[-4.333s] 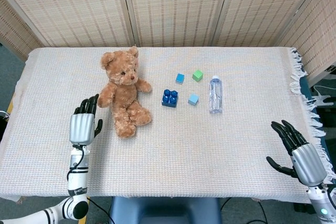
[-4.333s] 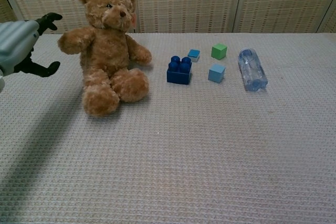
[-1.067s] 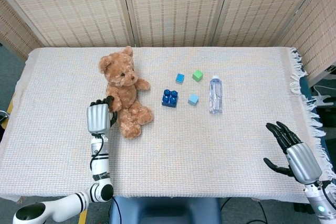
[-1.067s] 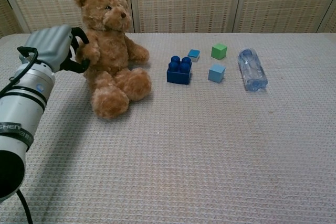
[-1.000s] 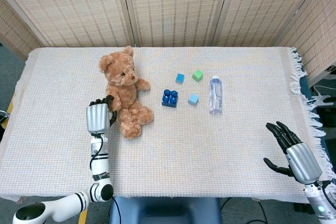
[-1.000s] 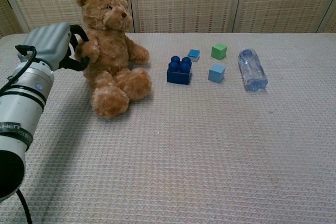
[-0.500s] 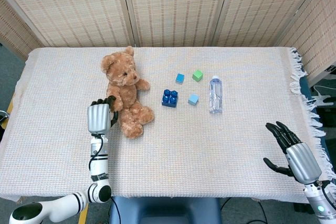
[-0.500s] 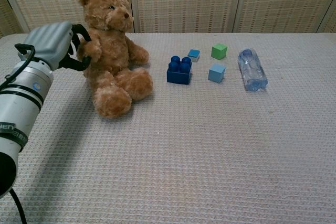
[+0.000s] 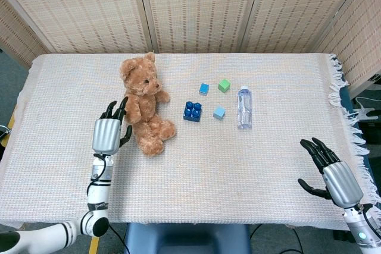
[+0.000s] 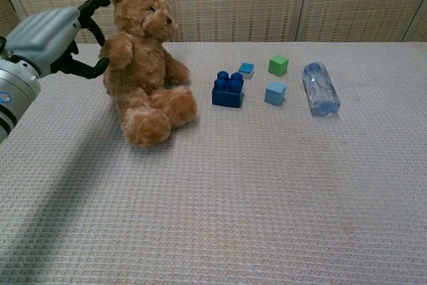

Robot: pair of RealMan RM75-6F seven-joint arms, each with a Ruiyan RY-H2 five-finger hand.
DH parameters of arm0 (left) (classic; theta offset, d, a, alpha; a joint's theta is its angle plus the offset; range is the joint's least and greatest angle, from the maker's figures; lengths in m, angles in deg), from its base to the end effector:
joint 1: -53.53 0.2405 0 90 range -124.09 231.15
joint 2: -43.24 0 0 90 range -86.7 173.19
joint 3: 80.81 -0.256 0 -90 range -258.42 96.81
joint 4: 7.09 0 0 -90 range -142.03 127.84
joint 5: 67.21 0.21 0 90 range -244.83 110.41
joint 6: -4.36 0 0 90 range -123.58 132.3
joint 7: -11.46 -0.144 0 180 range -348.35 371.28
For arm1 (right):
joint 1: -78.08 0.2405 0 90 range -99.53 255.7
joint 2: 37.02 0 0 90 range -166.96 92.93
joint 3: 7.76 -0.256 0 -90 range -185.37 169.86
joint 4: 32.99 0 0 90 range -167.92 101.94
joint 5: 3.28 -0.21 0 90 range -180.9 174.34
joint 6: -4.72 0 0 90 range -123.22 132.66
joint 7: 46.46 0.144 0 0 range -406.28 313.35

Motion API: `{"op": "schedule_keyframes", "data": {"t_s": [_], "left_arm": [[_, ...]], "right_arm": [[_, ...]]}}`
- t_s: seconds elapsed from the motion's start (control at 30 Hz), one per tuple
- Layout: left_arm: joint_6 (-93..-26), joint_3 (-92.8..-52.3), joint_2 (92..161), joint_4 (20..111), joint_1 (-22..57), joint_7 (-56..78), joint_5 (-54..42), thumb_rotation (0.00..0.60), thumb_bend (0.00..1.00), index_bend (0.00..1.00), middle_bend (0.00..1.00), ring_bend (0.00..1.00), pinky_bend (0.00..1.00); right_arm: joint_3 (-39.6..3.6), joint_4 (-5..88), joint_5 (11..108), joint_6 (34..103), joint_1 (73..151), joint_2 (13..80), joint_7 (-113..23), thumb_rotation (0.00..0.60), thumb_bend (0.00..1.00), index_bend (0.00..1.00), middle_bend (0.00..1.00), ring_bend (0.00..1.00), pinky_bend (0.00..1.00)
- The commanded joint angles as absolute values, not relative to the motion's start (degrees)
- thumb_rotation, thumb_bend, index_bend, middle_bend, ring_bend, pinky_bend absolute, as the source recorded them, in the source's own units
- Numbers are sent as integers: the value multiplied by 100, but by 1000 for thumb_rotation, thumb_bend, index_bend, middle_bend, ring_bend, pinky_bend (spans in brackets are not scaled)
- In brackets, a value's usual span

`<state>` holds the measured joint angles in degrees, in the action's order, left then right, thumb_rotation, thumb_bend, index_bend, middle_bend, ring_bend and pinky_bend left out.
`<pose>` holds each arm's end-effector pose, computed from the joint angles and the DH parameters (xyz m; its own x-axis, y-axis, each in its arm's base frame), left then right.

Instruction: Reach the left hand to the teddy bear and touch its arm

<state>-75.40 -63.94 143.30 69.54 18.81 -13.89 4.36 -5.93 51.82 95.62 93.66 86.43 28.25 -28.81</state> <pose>-0.1526 0.3396 0.0109 0.3541 -0.1868 0.9164 0.9084 -0.1642 -0.3845 -0.2981 -0.1805 0.1481 0.2285 -0.0629 0.9715 -0.9399 -0.2743 0.2033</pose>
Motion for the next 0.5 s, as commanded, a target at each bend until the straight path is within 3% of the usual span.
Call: {"op": "schedule_keyframes", "data": {"t_s": [0.03, 0.23, 0.5], "left_arm": [[-7233, -7058, 13216, 7851, 2270, -1280, 880, 600, 398, 0, 66, 88, 388], [-7498, -7902, 12228, 7968, 2741, -902, 1837, 600, 392, 0, 58, 81, 373], [-8090, -8529, 11957, 7854, 3393, -480, 2461, 600, 394, 0, 68, 82, 369]], "right_arm": [[-581, 5194, 9576, 9359, 8645, 2819, -2881, 600, 133, 0, 72, 0, 184], [-562, 5181, 9611, 9375, 8635, 2839, -2918, 600, 133, 0, 72, 0, 185], [-575, 5199, 9548, 9334, 8620, 2880, -3082, 600, 132, 0, 73, 0, 185]]}}
